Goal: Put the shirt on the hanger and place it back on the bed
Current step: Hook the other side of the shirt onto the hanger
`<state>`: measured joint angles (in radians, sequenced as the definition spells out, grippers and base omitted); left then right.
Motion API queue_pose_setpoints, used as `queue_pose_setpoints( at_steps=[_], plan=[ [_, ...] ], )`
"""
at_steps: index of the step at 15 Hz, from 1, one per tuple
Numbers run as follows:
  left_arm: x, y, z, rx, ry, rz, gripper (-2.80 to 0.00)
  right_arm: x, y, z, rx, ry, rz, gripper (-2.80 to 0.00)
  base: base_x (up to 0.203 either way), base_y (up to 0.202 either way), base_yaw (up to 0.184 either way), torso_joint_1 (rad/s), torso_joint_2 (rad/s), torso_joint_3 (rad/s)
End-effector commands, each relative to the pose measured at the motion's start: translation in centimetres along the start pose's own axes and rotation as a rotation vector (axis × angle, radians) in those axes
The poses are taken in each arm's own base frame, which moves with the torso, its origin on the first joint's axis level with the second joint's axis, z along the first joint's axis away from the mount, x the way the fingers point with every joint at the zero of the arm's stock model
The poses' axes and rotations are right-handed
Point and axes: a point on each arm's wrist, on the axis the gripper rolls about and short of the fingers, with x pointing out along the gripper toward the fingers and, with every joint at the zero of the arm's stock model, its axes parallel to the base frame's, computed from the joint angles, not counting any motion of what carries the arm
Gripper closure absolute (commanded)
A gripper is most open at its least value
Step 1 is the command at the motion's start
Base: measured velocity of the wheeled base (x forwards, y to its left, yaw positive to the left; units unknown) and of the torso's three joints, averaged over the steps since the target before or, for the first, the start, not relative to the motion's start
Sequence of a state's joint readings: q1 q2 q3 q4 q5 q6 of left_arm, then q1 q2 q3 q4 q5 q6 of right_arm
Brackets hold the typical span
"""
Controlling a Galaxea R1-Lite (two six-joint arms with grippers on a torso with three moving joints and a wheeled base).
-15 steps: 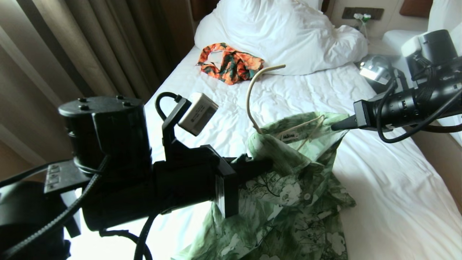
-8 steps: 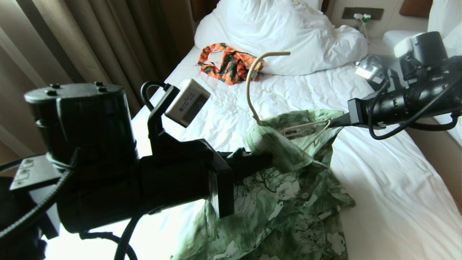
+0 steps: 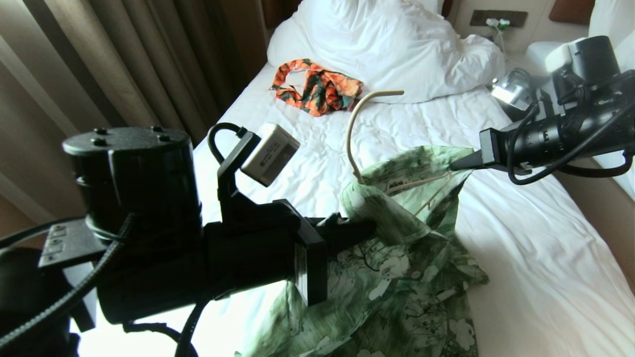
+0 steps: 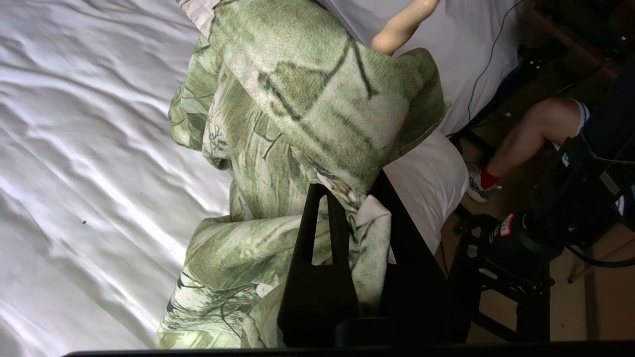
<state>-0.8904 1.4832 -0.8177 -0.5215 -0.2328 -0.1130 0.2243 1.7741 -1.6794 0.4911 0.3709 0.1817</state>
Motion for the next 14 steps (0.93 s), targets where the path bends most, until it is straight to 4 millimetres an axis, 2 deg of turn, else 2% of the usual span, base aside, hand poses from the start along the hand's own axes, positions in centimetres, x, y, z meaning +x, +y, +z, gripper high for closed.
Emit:
queue_pose_setpoints(
  at_steps=[1, 10, 14],
  plan=[
    [0.5, 0.2, -0.3, -0.003, 0.011, 0.000, 0.00, -0.6, 0.5, 0.1, -0.010, -0.011, 0.012, 0.00, 0.000, 0.000, 0.000, 0.000, 0.00, 0.000],
    [2.0, 0.7, -0.7, -0.010, 0.035, 0.005, 0.00, -2.9, 3.8, 0.3, -0.082, -0.066, 0.088, 0.00, 0.000, 0.000, 0.000, 0.000, 0.00, 0.000],
    [3.9, 1.1, -1.5, -0.010, -0.003, -0.005, 0.00, -3.1, 4.9, 0.2, -0.105, -0.073, 0.124, 0.00, 0.000, 0.000, 0.000, 0.000, 0.00, 0.000]
  ],
)
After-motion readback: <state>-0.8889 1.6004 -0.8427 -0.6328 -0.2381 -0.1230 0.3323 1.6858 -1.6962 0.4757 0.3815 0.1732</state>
